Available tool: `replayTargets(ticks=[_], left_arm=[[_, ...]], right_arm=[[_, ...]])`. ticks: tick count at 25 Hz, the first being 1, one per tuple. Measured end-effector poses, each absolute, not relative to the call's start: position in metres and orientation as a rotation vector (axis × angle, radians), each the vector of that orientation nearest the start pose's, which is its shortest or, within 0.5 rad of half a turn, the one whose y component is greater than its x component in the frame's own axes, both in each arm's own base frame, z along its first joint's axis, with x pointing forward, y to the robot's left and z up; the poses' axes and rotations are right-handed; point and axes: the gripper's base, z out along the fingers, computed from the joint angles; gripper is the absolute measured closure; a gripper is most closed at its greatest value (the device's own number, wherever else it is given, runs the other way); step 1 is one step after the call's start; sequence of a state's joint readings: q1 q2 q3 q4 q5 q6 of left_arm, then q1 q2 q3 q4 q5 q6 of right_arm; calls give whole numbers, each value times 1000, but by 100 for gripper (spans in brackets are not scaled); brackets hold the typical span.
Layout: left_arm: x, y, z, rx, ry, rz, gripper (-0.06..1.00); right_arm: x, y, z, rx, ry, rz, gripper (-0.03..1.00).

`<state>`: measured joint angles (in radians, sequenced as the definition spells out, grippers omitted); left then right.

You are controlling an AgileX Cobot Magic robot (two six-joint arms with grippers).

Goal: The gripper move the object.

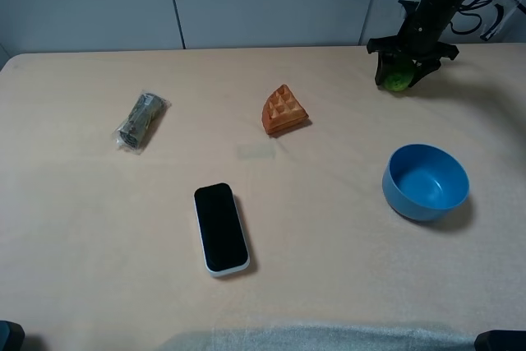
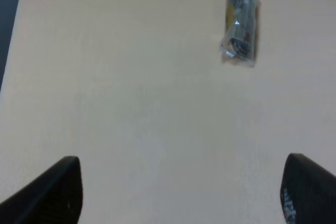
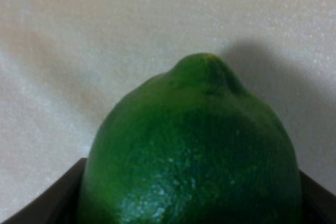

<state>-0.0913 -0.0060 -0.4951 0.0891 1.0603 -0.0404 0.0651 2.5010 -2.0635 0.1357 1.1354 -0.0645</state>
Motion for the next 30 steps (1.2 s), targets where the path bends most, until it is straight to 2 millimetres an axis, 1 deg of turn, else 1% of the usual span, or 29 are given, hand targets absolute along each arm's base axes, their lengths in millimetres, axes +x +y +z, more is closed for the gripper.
replayTargets(ticks=[10, 14, 17, 24, 30], left_arm=[[-5, 8, 276, 48, 2039, 24, 11], [-5, 8, 276, 48, 2039, 24, 11], [-5, 8, 276, 48, 2039, 24, 11], [-5, 8, 276, 48, 2039, 24, 11], [-5, 8, 276, 48, 2039, 24, 11]], right_arm=[[498, 44, 105, -118, 3052, 193, 50], [498, 44, 109, -120, 3054, 192, 50], [497, 44, 119, -124, 3044, 192, 50], [501, 43, 159, -133, 2983, 183, 50], [500, 43, 180, -109, 2944, 180, 50]])
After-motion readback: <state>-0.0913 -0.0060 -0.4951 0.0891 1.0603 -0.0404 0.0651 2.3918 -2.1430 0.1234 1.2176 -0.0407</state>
